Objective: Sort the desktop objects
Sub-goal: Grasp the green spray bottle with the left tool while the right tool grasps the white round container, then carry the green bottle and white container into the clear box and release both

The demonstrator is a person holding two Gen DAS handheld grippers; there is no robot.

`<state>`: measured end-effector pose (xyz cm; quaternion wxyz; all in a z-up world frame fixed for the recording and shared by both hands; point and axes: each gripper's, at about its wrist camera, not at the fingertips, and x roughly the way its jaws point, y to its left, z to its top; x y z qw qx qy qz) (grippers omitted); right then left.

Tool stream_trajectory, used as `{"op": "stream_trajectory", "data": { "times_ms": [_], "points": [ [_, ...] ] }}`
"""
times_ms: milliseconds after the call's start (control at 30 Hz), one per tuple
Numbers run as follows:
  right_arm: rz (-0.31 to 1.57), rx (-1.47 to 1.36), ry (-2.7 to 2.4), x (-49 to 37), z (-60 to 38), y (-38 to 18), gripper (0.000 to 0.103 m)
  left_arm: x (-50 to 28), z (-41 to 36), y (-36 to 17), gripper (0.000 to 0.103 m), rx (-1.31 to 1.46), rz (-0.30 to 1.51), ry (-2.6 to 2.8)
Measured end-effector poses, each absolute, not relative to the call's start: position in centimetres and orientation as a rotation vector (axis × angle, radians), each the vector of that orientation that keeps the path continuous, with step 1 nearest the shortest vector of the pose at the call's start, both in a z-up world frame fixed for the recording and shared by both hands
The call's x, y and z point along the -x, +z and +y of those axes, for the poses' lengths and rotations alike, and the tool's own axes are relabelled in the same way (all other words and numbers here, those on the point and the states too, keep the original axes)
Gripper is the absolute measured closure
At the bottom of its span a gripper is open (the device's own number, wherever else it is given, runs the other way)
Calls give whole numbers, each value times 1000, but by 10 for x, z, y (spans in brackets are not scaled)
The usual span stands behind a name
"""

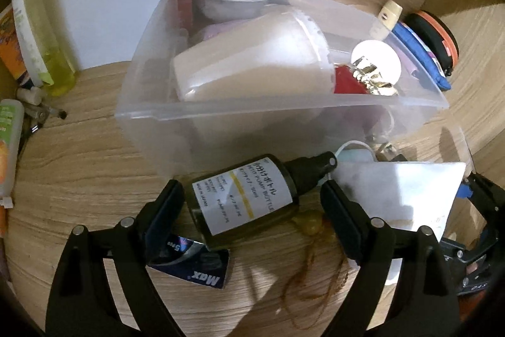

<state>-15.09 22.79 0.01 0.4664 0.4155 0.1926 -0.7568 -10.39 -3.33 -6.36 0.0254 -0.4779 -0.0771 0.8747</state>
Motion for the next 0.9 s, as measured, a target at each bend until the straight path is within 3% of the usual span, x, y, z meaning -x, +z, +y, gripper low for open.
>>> {"op": "stream_trajectory", "data": {
  "times_ms": [100,167,900],
  "points": [
    [451,-1023,-1856,154,227,-1,30,103,-34,-63,24,1465,-240,2714],
    [418,-1045,-1836,157,227,-1,39,101,-35,-62,25,1447,-237,2728],
    [321,-928,-1964,161,256,38,40,59,-34,-13,25,1211,-226,2905]
  ]
}}
